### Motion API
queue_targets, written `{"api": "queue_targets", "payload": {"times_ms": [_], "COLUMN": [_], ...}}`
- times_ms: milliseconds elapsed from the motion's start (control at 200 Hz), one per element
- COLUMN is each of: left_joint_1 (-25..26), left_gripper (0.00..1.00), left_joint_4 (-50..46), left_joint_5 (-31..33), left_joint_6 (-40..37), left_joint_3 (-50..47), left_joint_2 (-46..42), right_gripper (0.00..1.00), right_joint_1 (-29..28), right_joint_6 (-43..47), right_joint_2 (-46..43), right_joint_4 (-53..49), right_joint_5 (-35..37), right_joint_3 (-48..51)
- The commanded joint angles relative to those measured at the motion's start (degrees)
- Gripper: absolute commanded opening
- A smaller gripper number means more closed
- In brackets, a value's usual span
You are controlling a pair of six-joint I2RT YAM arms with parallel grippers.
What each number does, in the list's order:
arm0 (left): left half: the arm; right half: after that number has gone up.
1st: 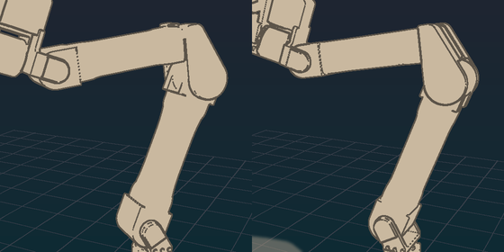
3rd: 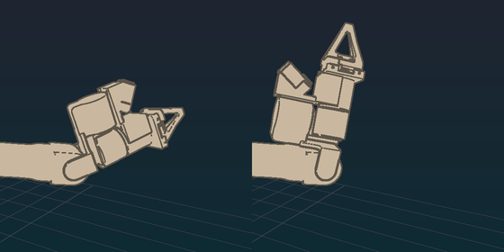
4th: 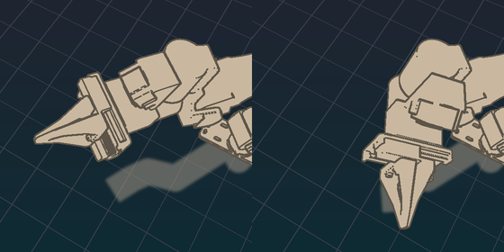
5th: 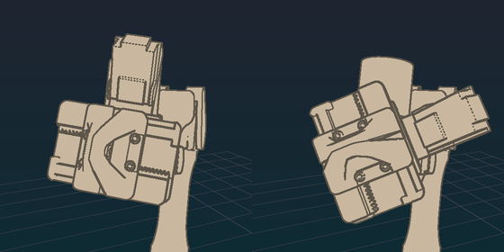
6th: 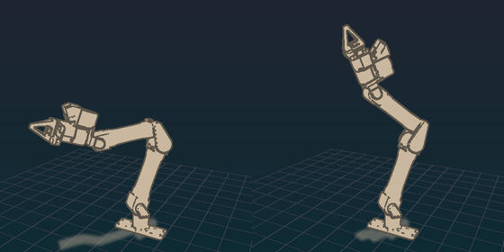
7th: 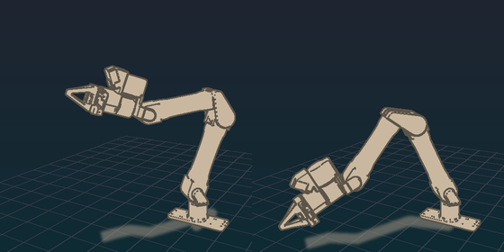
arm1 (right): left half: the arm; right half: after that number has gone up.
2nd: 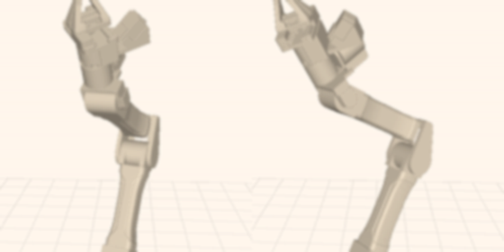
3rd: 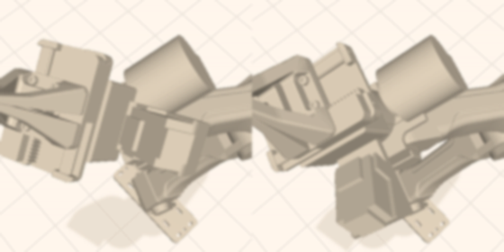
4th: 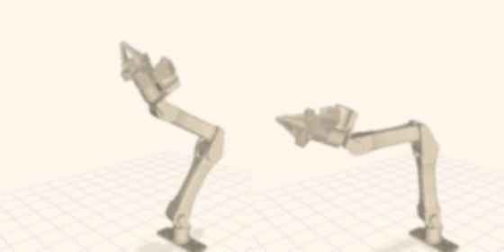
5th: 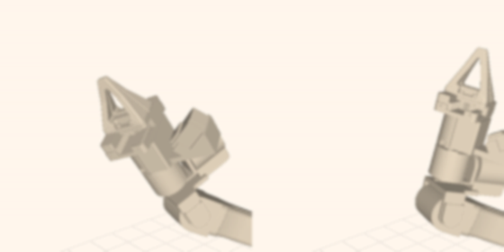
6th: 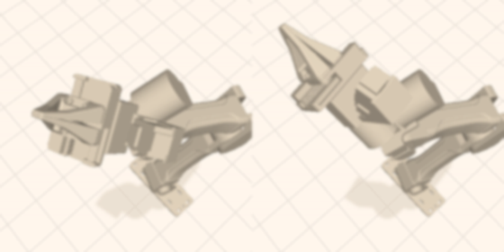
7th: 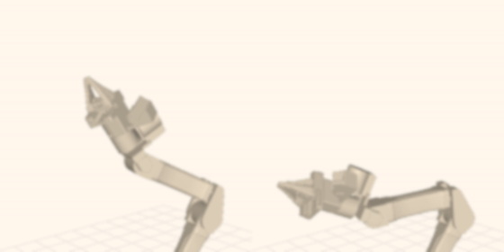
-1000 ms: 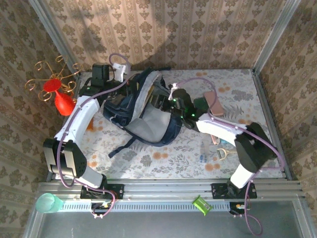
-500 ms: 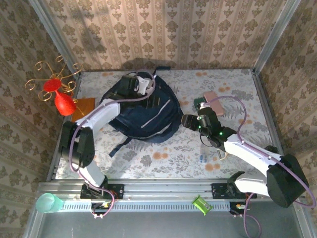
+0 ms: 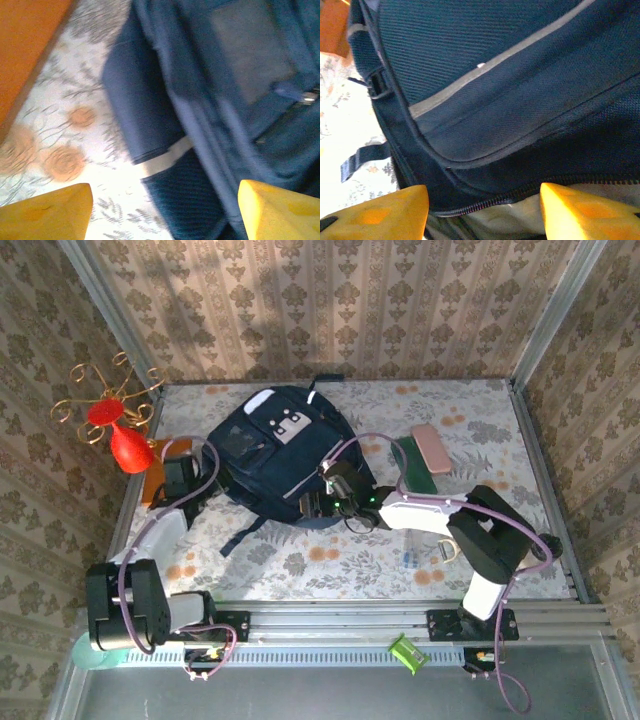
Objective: Pack the student bag
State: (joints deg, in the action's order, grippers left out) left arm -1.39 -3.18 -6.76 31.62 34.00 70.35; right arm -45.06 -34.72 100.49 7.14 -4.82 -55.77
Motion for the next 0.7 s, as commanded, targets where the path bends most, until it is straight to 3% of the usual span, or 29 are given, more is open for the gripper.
{"api": "queue_targets", "payload": {"times_ms": [0, 175, 370, 695], "left_joint_1": [-2.2, -1.8, 4.1, 7.0], "left_gripper": [0.77, 0.72, 0.64, 0.24], "left_joint_4": [3.8, 9.6, 12.3, 18.8], "left_joint_5": [-0.5, -10.9, -7.5, -11.2], "left_joint_6": [4.7, 6.4, 7.1, 7.1], "left_joint_3": [-2.7, -0.9, -1.3, -2.8], "left_joint_2": [0.6, 8.9, 12.1, 15.5], "right_gripper": [0.61, 0.61, 0.62, 0.63], "right_joint_1": [1.2, 3.5, 6.3, 10.5], "right_joint_6": [-0.9, 0.8, 3.7, 14.4], "right_joint_2": [1.1, -0.3, -3.2, -7.4], "right_joint_4": [-1.0, -2.3, -4.1, -12.5], "right_joint_5": [2.0, 5.0, 7.4, 12.4], "right_joint_3": [-0.1, 2.9, 5.4, 2.9]}}
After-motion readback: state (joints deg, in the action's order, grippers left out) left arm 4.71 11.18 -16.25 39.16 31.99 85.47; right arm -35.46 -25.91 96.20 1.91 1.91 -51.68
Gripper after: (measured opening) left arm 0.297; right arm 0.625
